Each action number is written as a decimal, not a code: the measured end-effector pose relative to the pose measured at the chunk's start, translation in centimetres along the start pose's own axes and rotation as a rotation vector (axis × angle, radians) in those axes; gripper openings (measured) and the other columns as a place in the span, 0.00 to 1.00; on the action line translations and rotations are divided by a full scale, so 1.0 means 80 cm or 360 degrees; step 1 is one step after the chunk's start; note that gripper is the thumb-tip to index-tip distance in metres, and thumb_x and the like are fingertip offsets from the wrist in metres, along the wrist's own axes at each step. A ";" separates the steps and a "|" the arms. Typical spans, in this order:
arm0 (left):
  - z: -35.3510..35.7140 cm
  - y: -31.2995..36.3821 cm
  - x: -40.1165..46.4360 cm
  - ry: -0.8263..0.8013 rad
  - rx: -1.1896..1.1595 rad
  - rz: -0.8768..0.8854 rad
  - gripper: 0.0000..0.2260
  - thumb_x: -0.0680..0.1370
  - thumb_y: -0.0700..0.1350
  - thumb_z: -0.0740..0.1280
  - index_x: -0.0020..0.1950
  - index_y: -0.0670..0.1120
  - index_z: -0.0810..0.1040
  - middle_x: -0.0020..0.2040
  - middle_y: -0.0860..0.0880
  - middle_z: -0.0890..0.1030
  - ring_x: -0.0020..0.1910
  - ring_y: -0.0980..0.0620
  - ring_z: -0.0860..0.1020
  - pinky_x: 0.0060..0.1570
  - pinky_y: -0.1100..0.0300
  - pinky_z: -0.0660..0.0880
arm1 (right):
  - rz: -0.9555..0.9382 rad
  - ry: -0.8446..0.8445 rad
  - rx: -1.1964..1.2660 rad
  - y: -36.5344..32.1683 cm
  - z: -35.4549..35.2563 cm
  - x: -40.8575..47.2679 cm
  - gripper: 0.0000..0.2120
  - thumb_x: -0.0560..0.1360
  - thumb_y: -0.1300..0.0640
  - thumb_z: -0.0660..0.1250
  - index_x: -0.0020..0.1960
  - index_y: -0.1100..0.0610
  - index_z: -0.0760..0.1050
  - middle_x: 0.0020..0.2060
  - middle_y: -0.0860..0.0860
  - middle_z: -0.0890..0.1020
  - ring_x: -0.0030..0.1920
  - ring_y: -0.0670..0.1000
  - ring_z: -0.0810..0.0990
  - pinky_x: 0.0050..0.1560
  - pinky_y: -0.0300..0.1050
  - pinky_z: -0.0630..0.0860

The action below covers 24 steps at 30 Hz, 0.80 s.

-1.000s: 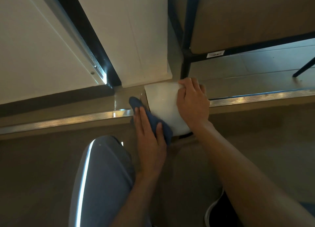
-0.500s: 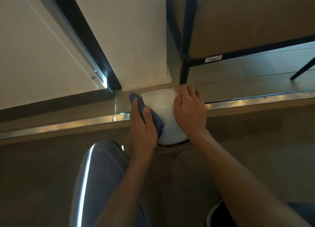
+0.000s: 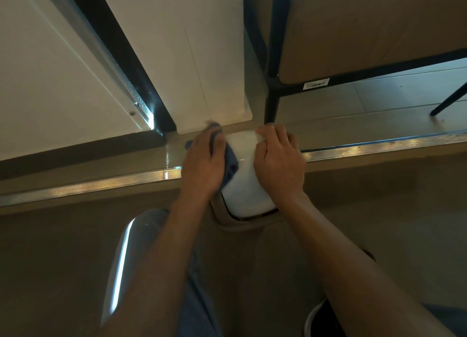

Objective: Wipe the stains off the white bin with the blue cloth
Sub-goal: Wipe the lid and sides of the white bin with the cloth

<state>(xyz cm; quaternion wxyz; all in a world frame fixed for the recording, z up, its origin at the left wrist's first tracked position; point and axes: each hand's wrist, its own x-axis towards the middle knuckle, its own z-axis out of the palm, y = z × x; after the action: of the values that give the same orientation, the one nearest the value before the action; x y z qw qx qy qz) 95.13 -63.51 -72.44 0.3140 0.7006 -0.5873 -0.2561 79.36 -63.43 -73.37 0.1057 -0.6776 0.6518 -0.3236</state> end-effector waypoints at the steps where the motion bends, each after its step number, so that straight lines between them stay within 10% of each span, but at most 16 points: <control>1: -0.006 0.009 0.024 -0.0160 0.0199 0.0064 0.18 0.85 0.57 0.52 0.67 0.55 0.76 0.65 0.50 0.79 0.64 0.47 0.75 0.63 0.54 0.70 | 0.0005 -0.0007 0.0000 0.000 0.001 -0.001 0.14 0.80 0.53 0.53 0.62 0.53 0.71 0.62 0.50 0.75 0.60 0.55 0.74 0.45 0.55 0.78; 5: -0.008 0.027 0.048 -0.0535 0.0427 0.0460 0.20 0.84 0.61 0.51 0.70 0.60 0.75 0.65 0.49 0.80 0.62 0.46 0.78 0.63 0.46 0.73 | 0.0025 0.0007 0.0001 -0.001 0.002 0.000 0.12 0.81 0.54 0.54 0.62 0.54 0.69 0.61 0.52 0.74 0.58 0.56 0.74 0.45 0.58 0.78; 13: -0.024 -0.007 0.040 -0.0320 0.0183 0.0038 0.22 0.85 0.57 0.49 0.62 0.51 0.79 0.57 0.46 0.81 0.56 0.45 0.78 0.60 0.47 0.74 | 0.0057 -0.0006 0.0029 -0.001 -0.001 0.002 0.12 0.81 0.53 0.55 0.63 0.52 0.69 0.63 0.50 0.73 0.60 0.54 0.73 0.44 0.50 0.76; 20: 0.002 -0.022 -0.056 0.0024 0.0179 0.0466 0.21 0.87 0.50 0.54 0.79 0.46 0.64 0.80 0.48 0.63 0.81 0.48 0.56 0.79 0.51 0.55 | 0.0028 0.0019 0.0099 0.003 0.002 -0.001 0.14 0.81 0.52 0.53 0.63 0.53 0.70 0.62 0.51 0.74 0.60 0.54 0.74 0.45 0.48 0.75; 24: -0.009 -0.023 -0.045 0.0127 0.0007 0.0404 0.18 0.86 0.46 0.59 0.75 0.44 0.72 0.76 0.46 0.71 0.77 0.47 0.67 0.75 0.47 0.66 | 0.0095 0.0013 0.0245 0.005 -0.001 -0.002 0.13 0.81 0.54 0.55 0.63 0.52 0.72 0.63 0.49 0.75 0.60 0.52 0.73 0.49 0.47 0.73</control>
<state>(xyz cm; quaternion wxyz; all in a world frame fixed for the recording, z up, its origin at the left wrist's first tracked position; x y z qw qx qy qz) 96.28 -59.65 -73.36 0.3655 0.6309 -0.6589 -0.1849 79.04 -63.33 -73.59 0.1646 -0.6464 0.6453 -0.3723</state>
